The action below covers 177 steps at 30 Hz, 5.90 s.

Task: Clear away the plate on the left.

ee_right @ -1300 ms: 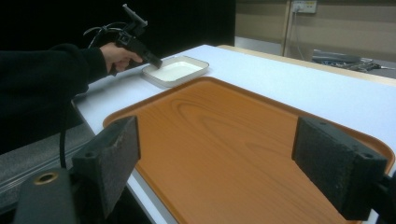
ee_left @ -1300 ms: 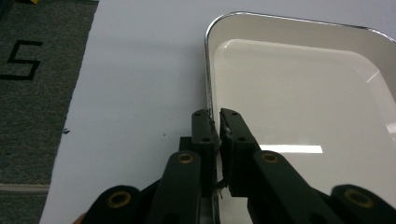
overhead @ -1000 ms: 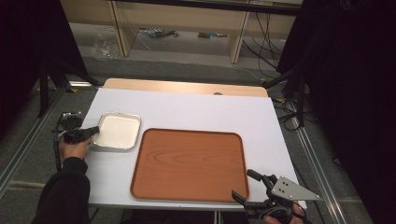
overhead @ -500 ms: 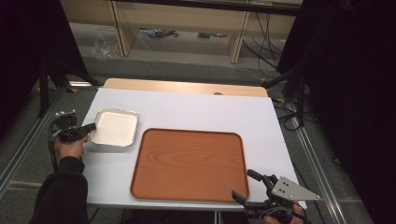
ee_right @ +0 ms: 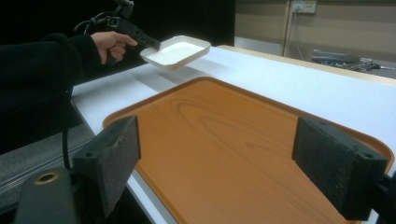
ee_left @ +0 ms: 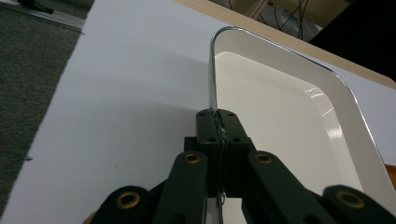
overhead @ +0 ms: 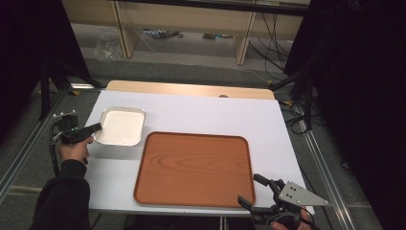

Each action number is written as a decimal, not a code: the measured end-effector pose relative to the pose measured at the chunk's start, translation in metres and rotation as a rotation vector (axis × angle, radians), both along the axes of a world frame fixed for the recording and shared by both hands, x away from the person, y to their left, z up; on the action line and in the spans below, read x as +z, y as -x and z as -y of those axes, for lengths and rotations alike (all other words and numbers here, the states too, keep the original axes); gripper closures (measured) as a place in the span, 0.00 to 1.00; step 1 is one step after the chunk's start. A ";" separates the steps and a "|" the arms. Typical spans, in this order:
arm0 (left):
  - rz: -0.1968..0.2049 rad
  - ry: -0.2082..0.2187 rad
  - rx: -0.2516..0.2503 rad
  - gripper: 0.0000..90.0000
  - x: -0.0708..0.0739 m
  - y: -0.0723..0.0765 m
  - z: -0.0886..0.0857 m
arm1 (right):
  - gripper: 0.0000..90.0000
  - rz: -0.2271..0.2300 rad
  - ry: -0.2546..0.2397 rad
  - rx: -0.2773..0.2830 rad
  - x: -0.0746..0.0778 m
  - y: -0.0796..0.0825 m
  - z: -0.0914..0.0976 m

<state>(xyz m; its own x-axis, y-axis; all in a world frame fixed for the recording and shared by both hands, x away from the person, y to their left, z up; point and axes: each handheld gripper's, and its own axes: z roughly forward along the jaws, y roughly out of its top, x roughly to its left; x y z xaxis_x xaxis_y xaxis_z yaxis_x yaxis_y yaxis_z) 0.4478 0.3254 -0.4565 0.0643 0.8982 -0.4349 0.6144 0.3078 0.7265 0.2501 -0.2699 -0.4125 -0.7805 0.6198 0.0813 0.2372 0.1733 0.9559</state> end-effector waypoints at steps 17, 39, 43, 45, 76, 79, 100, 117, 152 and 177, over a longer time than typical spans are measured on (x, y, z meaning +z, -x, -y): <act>0.014 -0.026 -0.184 0.98 0.010 0.003 0.054 | 0.18 -0.002 -0.001 0.002 0.000 0.000 0.000; 0.011 0.004 -0.408 0.98 0.006 0.020 0.135 | 0.18 -0.002 0.004 -0.002 0.000 0.000 0.000; -0.004 0.008 -0.443 0.98 0.002 0.023 0.146 | 0.18 -0.003 0.000 -0.002 0.000 0.000 0.000; -0.006 0.019 -0.453 0.98 0.001 0.025 0.152 | 0.18 -0.004 0.000 0.000 0.000 0.000 0.000; -0.056 0.001 -0.609 0.98 -0.017 0.044 0.213 | 0.18 -0.004 0.009 0.003 0.000 0.001 0.000; -0.062 -0.012 -0.611 0.98 -0.020 0.045 0.217 | 0.18 0.009 -0.027 -0.006 -0.001 0.000 -0.002; -0.107 -0.161 -0.695 0.96 -0.033 0.053 0.219 | 0.18 0.010 -0.014 -0.008 -0.001 0.001 -0.001; -0.194 -0.160 -0.708 0.88 -0.028 0.079 0.203 | 0.18 -0.003 -0.010 -0.003 -0.001 0.000 -0.001; -0.224 -0.115 -0.789 0.79 -0.024 0.108 0.215 | 0.19 -0.020 0.009 0.003 0.000 0.001 0.000; -0.190 -0.094 -0.787 0.66 -0.018 0.108 0.216 | 0.19 -0.015 0.007 0.001 -0.001 -0.002 0.000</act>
<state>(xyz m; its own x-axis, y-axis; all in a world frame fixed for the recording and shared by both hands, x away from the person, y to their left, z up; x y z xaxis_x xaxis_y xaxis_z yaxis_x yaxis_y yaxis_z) 0.3398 0.1097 -0.4743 0.6245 0.6540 -0.4269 0.7408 -0.3228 0.5891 0.2516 -0.2701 -0.4138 -0.7800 0.6195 0.0888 0.2515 0.1804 0.9509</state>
